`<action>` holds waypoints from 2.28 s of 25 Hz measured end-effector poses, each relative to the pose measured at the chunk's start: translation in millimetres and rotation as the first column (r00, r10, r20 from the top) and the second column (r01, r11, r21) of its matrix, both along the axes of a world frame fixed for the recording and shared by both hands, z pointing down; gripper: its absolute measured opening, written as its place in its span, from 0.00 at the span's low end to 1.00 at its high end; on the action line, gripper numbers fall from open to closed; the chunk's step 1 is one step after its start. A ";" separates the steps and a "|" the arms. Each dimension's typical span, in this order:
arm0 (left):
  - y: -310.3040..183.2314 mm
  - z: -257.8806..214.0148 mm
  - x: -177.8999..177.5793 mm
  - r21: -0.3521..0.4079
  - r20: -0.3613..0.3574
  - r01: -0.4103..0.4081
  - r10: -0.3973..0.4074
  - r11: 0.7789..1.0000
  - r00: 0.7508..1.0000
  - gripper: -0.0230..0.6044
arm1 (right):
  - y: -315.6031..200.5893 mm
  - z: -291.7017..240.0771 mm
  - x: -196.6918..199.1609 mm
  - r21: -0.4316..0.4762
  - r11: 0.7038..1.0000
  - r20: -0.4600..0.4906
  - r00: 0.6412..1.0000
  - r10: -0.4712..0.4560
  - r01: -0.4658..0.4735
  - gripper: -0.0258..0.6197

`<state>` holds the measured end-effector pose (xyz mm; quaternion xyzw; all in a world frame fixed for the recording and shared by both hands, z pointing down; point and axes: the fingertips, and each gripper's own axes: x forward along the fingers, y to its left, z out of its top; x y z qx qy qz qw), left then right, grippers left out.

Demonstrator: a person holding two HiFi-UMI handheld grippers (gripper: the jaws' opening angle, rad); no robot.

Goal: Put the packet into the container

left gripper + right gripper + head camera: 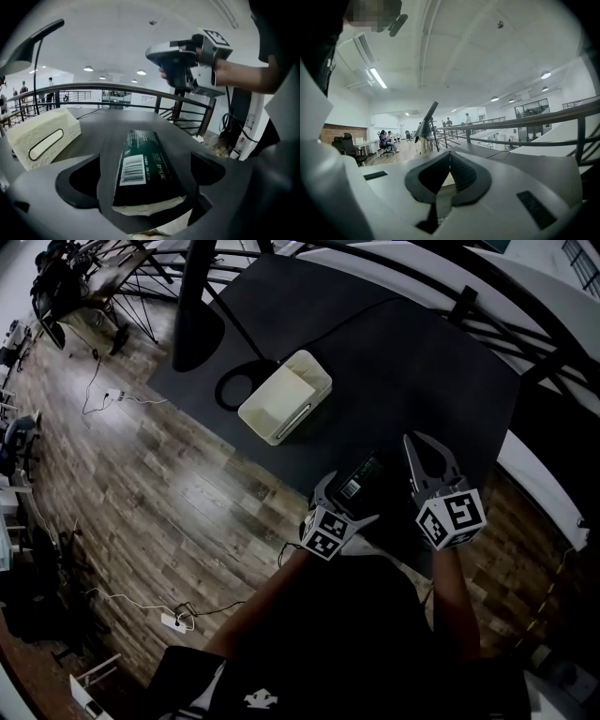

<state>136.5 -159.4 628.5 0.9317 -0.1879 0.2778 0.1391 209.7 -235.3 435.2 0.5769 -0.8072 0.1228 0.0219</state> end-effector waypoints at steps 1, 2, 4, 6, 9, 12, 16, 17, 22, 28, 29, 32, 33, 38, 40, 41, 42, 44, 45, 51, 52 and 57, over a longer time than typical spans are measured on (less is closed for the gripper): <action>2.1 4.0 2.8 0.005 0.028 -0.009 0.009 1.000 1.000 0.99 | 0.4 -1.2 1.8 -0.003 1.000 -0.004 1.000 0.003 -0.003 0.05; 3.1 7.2 4.6 0.009 0.051 -0.010 0.009 1.000 0.999 0.99 | 0.6 -1.9 3.3 -0.005 1.000 -0.008 1.000 0.005 -0.005 0.05; 2.7 13.5 5.5 0.012 0.086 0.007 -0.008 1.000 0.996 0.99 | 0.6 -1.4 4.6 -0.010 1.000 -0.012 1.000 0.003 -0.004 0.05; 3.1 20.7 5.9 0.010 0.109 0.020 -0.021 1.000 0.994 0.99 | 0.9 1.0 5.8 -0.012 1.000 -0.011 1.000 -0.001 0.001 0.05; 6.5 27.8 9.8 0.001 0.121 0.021 -0.021 1.000 0.992 0.99 | 1.8 4.0 9.0 -0.019 1.000 -0.010 1.000 -0.002 0.002 0.05; 6.1 30.8 11.8 -0.008 0.130 0.028 -0.027 1.000 0.991 0.99 | 1.2 3.8 9.6 -0.021 1.000 -0.011 1.000 -0.008 0.008 0.05; 3.7 31.9 12.6 -0.039 0.134 0.047 -0.041 0.998 0.990 0.99 | 0.6 2.0 9.5 -0.017 1.000 -0.010 1.000 -0.018 0.018 0.05; 3.0 33.3 12.4 -0.045 0.141 0.050 -0.043 0.998 0.989 0.99 | 0.0 2.0 9.0 -0.016 1.000 -0.012 1.000 -0.022 0.022 0.05; 2.1 41.2 12.0 -0.085 0.200 0.053 -0.035 0.995 0.979 0.99 | -0.9 2.1 8.1 -0.011 1.000 -0.018 1.000 -0.024 0.024 0.05; 0.0 46.4 9.1 -0.110 0.267 0.079 -0.047 0.991 0.963 0.84 | 2.3 0.9 8.0 -0.020 1.000 -0.021 1.000 -0.012 0.011 0.05; -0.5 46.2 8.2 -0.111 0.271 0.079 -0.047 0.991 0.961 0.81 | 3.1 0.8 8.3 -0.020 1.000 -0.023 1.000 -0.010 0.010 0.05; -1.5 45.4 6.4 -0.111 0.282 0.069 -0.036 0.991 0.959 0.74 | 4.4 1.5 9.6 -0.024 1.000 -0.025 1.000 -0.005 0.004 0.05; -1.4 45.0 6.3 -0.110 0.289 0.061 -0.027 0.992 0.957 0.72 | 4.6 1.6 10.2 -0.024 1.000 -0.025 1.000 -0.004 0.003 0.05; -4.5 39.6 5.6 -0.098 0.301 0.023 0.007 0.995 0.954 0.68 | 1.7 2.7 8.7 -0.026 1.000 -0.027 1.000 -0.006 0.005 0.05; -9.4 36.3 2.0 -0.095 0.288 0.032 -0.003 0.995 0.958 0.68 | -0.4 3.3 5.6 -0.027 1.000 -0.026 1.000 -0.012 0.011 0.05; -12.7 34.3 -0.5 -0.098 0.279 0.041 -0.012 0.994 0.960 0.68 | -1.5 3.3 3.7 -0.026 1.000 -0.026 1.000 -0.016 0.016 0.05; -16.9 31.9 -3.4 -0.104 0.269 0.052 -0.022 0.993 0.963 0.68 | -2.7 3.4 1.7 -0.025 0.999 -0.025 0.999 -0.021 0.021 0.05; -29.5 24.9 -11.0 -0.117 0.248 0.087 -0.056 0.989 0.967 0.68 | -6.5 4.6 -2.2 -0.023 0.999 -0.025 0.999 -0.034 0.033 0.05; -37.9 20.1 -15.7 -0.119 0.236 0.110 -0.079 0.987 0.969 0.68 | -9.1 5.7 -4.4 -0.022 0.999 -0.025 0.999 -0.041 0.041 0.05; -90.9 -14.2 -58.5 -0.084 0.197 0.180 -0.161 0.980 0.967 0.68 | -26.4 6.5 -31.9 -0.017 0.995 -0.004 0.995 -0.100 0.100 0.05; -100.6 -20.9 -66.3 -0.063 0.196 0.181 -0.165 0.982 0.967 0.68 | -28.9 5.7 -37.6 -0.014 0.993 0.000 0.994 -0.114 0.114 0.05; -143.3 -48.5 -105.7 -0.015 0.211 0.169 -0.163 0.985 0.964 0.68 | -41.2 3.8 -65.9 0.009 0.981 -0.021 0.981 -0.192 0.192 0.05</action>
